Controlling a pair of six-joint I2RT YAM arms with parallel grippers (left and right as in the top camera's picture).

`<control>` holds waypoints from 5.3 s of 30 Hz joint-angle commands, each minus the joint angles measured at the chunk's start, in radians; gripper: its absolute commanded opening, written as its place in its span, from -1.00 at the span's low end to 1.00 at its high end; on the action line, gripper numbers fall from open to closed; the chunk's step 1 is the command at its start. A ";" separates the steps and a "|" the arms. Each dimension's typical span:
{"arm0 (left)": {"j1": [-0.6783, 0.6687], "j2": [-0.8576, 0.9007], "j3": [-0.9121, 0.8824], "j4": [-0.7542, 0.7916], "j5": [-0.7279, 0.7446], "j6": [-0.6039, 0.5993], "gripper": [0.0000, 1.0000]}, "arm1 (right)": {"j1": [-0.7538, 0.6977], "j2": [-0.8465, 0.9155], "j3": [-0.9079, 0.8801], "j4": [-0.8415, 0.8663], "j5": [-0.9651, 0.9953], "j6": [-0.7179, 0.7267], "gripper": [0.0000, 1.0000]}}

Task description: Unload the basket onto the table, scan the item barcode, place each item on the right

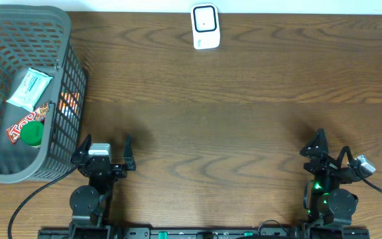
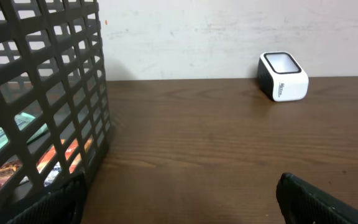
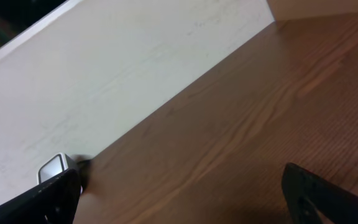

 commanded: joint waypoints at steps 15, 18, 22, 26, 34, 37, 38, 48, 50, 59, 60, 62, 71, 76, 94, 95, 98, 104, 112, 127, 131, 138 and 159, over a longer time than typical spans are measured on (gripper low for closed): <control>0.001 0.014 -0.018 -0.036 -0.009 -0.005 0.95 | 0.056 -0.005 -0.001 -0.004 -0.002 0.005 0.98; 0.001 0.014 -0.018 -0.036 -0.010 -0.005 0.96 | 0.056 -0.005 -0.001 -0.004 -0.002 0.005 0.99; 0.001 0.014 -0.018 -0.036 -0.009 -0.005 0.96 | 0.056 -0.005 -0.001 -0.004 -0.002 0.005 0.99; 0.001 0.014 -0.018 -0.036 -0.009 -0.005 0.96 | 0.056 -0.005 -0.001 -0.004 -0.002 0.005 0.98; 0.001 0.014 -0.018 -0.036 -0.009 -0.005 0.95 | 0.056 -0.005 -0.001 -0.004 -0.002 0.005 0.98; 0.001 0.014 -0.018 -0.036 -0.009 -0.005 0.95 | 0.056 -0.005 -0.001 -0.004 -0.002 0.005 0.98; 0.001 0.014 -0.018 -0.036 -0.009 -0.005 0.96 | 0.056 -0.005 -0.001 -0.004 -0.002 0.005 0.99; 0.001 0.014 -0.018 -0.036 -0.009 -0.005 0.96 | 0.056 -0.005 -0.001 -0.004 -0.002 0.005 0.99; 0.000 0.014 -0.018 -0.036 -0.009 -0.005 0.96 | 0.056 -0.005 -0.001 -0.004 -0.002 0.005 0.99; 0.001 0.014 -0.018 -0.036 -0.009 -0.005 0.96 | 0.056 -0.005 -0.001 -0.004 -0.002 0.005 0.99; 0.001 0.014 -0.018 -0.036 -0.009 -0.005 0.96 | 0.056 -0.005 -0.001 -0.004 -0.001 0.005 0.98; 0.001 0.014 -0.018 -0.036 -0.009 -0.005 0.96 | 0.056 -0.005 -0.001 -0.004 -0.001 0.005 0.98; 0.001 0.014 -0.018 -0.036 -0.009 -0.005 0.96 | 0.056 -0.005 -0.001 -0.004 -0.002 0.005 0.99; 0.001 0.014 -0.018 -0.036 -0.009 -0.005 0.96 | 0.056 -0.005 -0.001 -0.004 -0.002 0.005 0.99; 0.000 0.014 -0.016 -0.027 0.000 -0.051 0.95 | 0.056 -0.005 -0.001 -0.004 -0.002 0.005 0.98; 0.000 0.014 -0.014 -0.028 0.017 -0.051 0.96 | 0.056 -0.005 -0.001 -0.004 -0.001 0.005 0.99; 0.000 0.014 0.003 -0.034 0.148 -0.050 0.95 | 0.056 -0.005 -0.001 -0.004 -0.002 0.005 0.99; 0.000 0.014 0.089 -0.153 0.256 -0.069 0.96 | 0.056 -0.005 -0.001 -0.004 -0.002 0.005 0.99; 0.000 0.050 0.306 -0.357 0.256 -0.076 0.96 | 0.056 -0.005 -0.001 -0.004 -0.002 0.005 0.99; 0.001 0.108 0.436 -0.437 0.440 -0.190 0.95 | 0.056 -0.005 -0.001 -0.004 -0.002 0.005 0.99; 0.001 0.217 0.486 -0.458 0.438 -0.204 0.96 | 0.056 -0.005 -0.001 -0.004 -0.001 0.005 0.99; 0.001 0.589 0.669 -0.529 0.409 -0.151 0.96 | 0.056 -0.005 -0.001 -0.004 -0.002 0.005 0.99; 0.001 0.878 0.824 -0.592 0.075 -0.136 0.95 | 0.056 -0.005 -0.001 -0.004 -0.002 0.005 0.99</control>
